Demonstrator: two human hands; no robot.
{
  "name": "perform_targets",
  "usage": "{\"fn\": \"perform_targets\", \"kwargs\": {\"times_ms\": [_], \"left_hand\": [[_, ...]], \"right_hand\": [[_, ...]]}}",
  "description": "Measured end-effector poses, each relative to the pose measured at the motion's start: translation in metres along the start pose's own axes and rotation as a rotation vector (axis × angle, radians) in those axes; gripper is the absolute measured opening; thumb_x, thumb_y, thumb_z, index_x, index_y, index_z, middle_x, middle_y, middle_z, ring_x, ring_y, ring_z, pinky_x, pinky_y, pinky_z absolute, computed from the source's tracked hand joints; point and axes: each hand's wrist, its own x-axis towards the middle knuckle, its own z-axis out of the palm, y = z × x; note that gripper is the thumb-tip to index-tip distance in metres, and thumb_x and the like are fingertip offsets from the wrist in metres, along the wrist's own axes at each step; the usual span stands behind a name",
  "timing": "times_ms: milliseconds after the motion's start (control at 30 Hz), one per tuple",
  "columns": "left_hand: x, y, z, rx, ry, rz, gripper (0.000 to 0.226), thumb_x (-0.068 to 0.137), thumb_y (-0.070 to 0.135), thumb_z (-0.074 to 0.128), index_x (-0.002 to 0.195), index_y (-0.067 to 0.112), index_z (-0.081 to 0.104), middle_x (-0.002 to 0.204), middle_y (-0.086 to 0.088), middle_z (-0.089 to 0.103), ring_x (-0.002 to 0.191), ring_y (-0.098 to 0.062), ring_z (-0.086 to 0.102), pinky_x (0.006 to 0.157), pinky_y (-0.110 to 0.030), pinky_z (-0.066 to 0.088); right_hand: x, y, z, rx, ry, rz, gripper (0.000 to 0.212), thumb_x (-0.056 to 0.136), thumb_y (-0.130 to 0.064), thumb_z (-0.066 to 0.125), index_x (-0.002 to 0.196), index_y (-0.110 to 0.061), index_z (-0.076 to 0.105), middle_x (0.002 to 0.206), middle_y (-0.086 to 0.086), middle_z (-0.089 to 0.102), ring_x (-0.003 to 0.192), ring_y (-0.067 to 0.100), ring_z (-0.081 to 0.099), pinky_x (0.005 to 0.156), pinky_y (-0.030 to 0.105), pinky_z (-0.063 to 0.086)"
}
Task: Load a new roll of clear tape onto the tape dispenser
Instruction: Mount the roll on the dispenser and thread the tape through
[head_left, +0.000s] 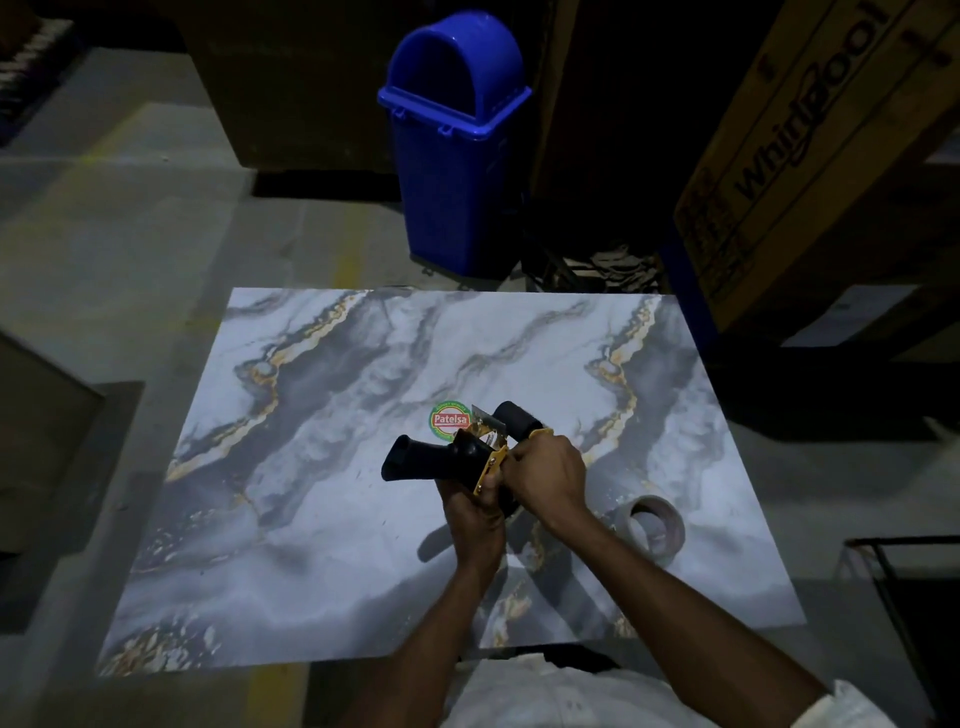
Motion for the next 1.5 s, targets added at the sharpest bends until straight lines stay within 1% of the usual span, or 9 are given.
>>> {"fn": "perform_targets", "kwargs": {"times_ms": [267,400,533,700,1133,1233,1300,1400,1500], "left_hand": [[-0.004,-0.013,-0.007,0.029,0.034,-0.062,0.086,0.086,0.079,0.06,0.143,0.016,0.051,0.133,-0.003,0.066,0.125,-0.006,0.064,0.105,-0.026,0.049],[-0.002,0.001,-0.007,-0.032,0.001,-0.079,0.087,0.082,0.073,0.07,0.14,0.013,0.046,0.125,0.006,0.067,0.111,0.007,0.069,0.09,-0.012,0.053],[0.006,-0.004,-0.017,-0.095,-0.061,-0.135,0.077,0.084,0.046,0.08,0.148,0.018,0.047,0.131,-0.006,0.073,0.119,-0.025,0.072,0.088,-0.032,0.062],[0.005,-0.002,-0.024,-0.108,-0.077,-0.2,0.044,0.098,0.037,0.071,0.138,0.036,0.052,0.126,0.007,0.076,0.119,-0.017,0.072,0.092,-0.031,0.061],[0.003,-0.001,-0.032,-0.099,-0.133,-0.251,0.053,0.095,0.044,0.075,0.139,0.028,0.049,0.131,-0.004,0.071,0.119,-0.026,0.072,0.093,-0.042,0.063],[-0.009,0.01,-0.051,0.35,0.105,-0.142,0.05,0.082,0.044,0.088,0.111,0.03,0.051,0.099,0.003,0.064,0.092,-0.023,0.069,0.065,-0.018,0.05],[-0.018,0.021,-0.065,0.706,0.161,0.204,0.047,0.077,0.04,0.093,0.089,0.033,0.048,0.077,0.006,0.054,0.072,-0.019,0.056,0.061,-0.019,0.036],[0.01,0.062,-0.073,1.029,-0.119,0.821,0.04,0.075,0.043,0.089,0.094,0.016,0.066,0.092,-0.002,0.064,0.091,-0.024,0.057,0.081,-0.034,0.039],[0.065,0.116,-0.056,1.51,-0.561,0.683,0.07,0.065,0.056,0.087,0.117,0.014,0.066,0.121,-0.006,0.066,0.122,-0.031,0.058,0.098,-0.042,0.039]], "right_hand": [[-0.005,-0.002,0.005,-0.21,-0.005,-0.159,0.017,0.084,-0.017,0.059,0.083,-0.01,0.074,0.09,0.012,0.073,0.086,0.033,0.071,0.072,0.034,0.052],[0.001,-0.006,0.001,-0.301,0.004,-0.337,0.013,0.081,-0.011,0.062,0.087,-0.009,0.073,0.094,0.013,0.073,0.085,0.036,0.07,0.074,0.036,0.053],[0.01,-0.012,-0.004,-0.448,-0.091,-0.45,0.015,0.085,-0.018,0.062,0.094,-0.01,0.07,0.101,0.012,0.07,0.087,0.036,0.068,0.069,0.033,0.046],[0.012,-0.016,-0.001,-0.321,-0.046,-0.487,0.022,0.082,-0.025,0.064,0.094,-0.006,0.068,0.113,0.009,0.059,0.088,0.038,0.065,0.067,0.031,0.032],[0.022,-0.013,-0.002,-0.291,-0.014,-0.43,0.013,0.08,-0.027,0.061,0.079,-0.016,0.054,0.079,0.011,0.068,0.073,0.034,0.065,0.058,0.028,0.031],[0.023,-0.012,0.001,-0.351,-0.005,-0.467,0.019,0.082,-0.027,0.061,0.091,-0.01,0.059,0.089,0.015,0.069,0.082,0.039,0.067,0.061,0.03,0.032],[0.024,-0.013,0.001,-0.361,-0.005,-0.487,0.021,0.085,-0.026,0.061,0.095,-0.007,0.061,0.095,0.017,0.067,0.087,0.041,0.067,0.063,0.031,0.033],[0.028,-0.014,0.001,-0.368,-0.001,-0.499,0.02,0.087,-0.028,0.06,0.09,-0.008,0.061,0.095,0.016,0.067,0.089,0.039,0.067,0.064,0.032,0.034],[0.028,-0.014,0.005,-0.346,-0.002,-0.521,0.017,0.085,-0.028,0.06,0.086,-0.011,0.057,0.092,0.015,0.068,0.085,0.038,0.067,0.062,0.031,0.034]]}}
